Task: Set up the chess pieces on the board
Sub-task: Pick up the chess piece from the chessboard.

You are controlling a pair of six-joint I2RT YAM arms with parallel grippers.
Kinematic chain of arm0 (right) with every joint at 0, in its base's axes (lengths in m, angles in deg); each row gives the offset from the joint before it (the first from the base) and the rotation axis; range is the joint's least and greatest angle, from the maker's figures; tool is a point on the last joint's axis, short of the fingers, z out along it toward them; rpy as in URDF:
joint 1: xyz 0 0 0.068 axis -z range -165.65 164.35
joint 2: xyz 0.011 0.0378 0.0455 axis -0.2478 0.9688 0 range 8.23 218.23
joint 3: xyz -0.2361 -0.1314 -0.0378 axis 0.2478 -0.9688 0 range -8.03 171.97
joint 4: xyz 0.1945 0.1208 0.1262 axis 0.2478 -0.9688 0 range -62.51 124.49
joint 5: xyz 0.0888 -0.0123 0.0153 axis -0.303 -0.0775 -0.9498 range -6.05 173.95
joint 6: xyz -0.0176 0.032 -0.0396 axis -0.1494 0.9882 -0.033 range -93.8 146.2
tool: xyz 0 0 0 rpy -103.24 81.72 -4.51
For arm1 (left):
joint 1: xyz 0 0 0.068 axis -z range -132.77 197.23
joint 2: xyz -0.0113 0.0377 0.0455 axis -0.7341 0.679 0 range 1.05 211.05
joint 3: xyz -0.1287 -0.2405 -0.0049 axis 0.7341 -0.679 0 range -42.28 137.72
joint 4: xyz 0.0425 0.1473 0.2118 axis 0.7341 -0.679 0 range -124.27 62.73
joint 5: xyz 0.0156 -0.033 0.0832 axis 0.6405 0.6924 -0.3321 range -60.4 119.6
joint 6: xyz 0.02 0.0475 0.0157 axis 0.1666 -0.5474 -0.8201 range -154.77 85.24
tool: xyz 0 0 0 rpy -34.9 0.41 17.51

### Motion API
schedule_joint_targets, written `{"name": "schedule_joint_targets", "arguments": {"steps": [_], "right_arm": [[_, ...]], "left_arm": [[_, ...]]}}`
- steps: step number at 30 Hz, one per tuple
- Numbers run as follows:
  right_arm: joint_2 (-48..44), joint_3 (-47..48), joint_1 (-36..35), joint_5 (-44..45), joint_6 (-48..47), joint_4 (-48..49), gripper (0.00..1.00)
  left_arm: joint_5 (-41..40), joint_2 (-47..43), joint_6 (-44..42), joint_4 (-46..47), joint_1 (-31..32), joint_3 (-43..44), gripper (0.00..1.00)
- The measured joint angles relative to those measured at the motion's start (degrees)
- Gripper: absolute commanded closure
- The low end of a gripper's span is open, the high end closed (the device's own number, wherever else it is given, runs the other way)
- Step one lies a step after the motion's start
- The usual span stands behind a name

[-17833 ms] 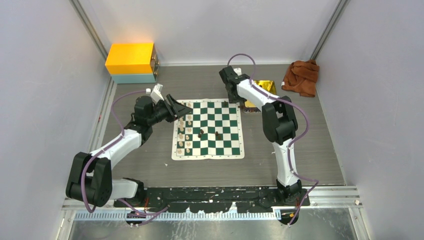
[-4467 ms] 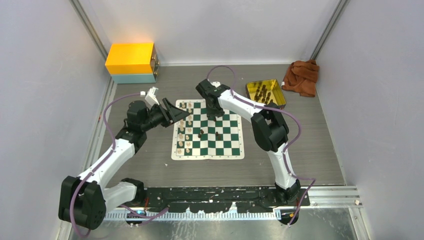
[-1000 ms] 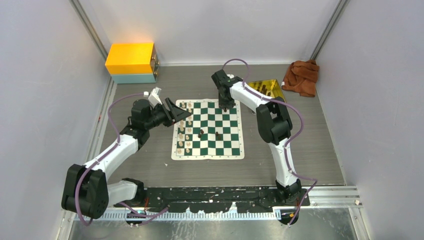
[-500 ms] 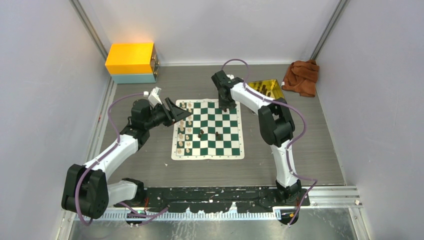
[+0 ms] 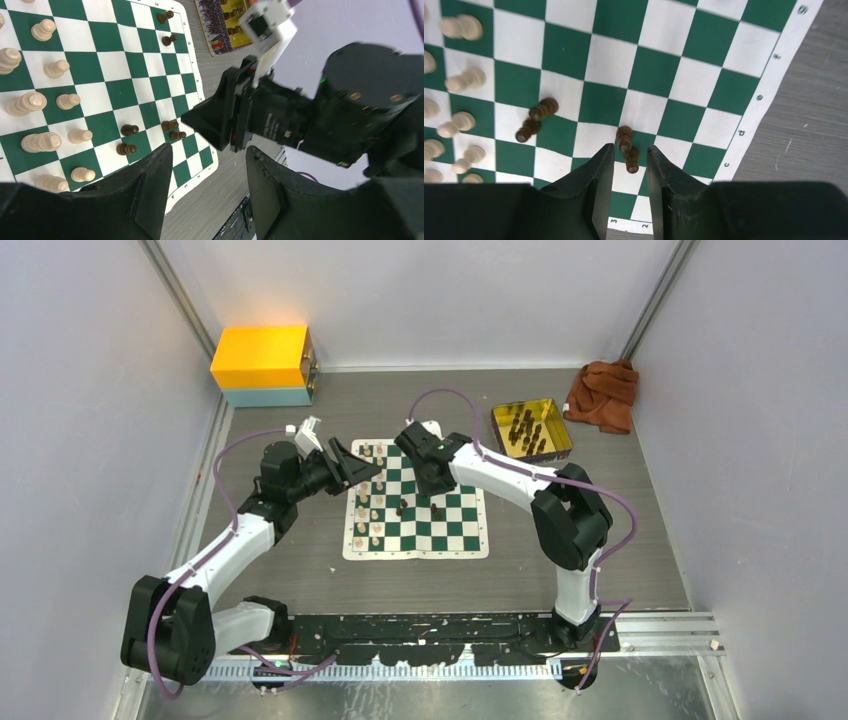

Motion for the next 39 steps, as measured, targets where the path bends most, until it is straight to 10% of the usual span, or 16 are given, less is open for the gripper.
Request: {"name": "schedule_joint_targets", "arguments": {"steps": [29,39], "right_arm": [[1.7,-6.05,-1.55,-1.79,1.07,4.96,0.65],[2.64,-6.05,-1.55,-1.88,1.07,5.14,0.96]], "left_arm": [[0.0,-0.11,0.0,0.04,0.11,-0.33,0.43],[0.0,-0.07,0.0,0.04,0.11,-0.33,0.43]]}}
